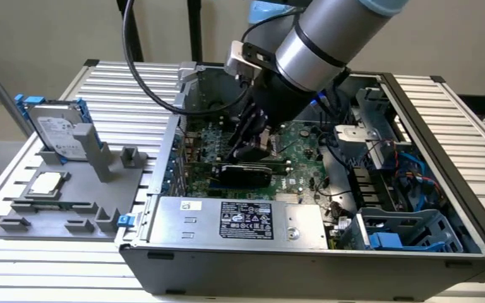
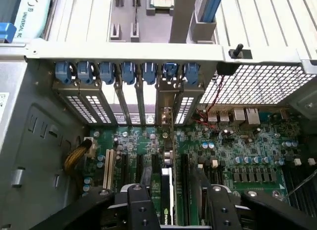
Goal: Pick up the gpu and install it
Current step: 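Press down on the gpu until it lock into place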
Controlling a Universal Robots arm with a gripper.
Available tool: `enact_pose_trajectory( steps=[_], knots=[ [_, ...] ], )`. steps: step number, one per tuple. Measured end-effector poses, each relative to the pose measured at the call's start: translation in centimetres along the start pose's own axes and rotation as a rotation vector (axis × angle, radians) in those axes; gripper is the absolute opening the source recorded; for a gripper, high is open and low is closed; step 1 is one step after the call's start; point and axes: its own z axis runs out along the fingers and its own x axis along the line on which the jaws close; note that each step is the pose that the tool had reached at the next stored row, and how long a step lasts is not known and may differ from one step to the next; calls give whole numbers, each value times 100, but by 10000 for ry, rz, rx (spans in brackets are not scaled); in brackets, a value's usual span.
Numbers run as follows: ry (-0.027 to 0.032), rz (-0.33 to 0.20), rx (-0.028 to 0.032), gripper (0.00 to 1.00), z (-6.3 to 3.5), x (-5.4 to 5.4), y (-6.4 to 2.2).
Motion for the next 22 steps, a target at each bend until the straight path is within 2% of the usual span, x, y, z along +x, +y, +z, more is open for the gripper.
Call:
enact_pose_trajectory(
  steps=[3,8,17,19,22],
  knots=[
    [78,17,486,0,-1,-7,21],
    [215,51,1179,0,3,-16,84],
    [344,73,2156,0,27,-17,259],
    [377,80,2401,0,38,-17,296],
    [426,87,2822,0,57,-16,348]
  ],
)
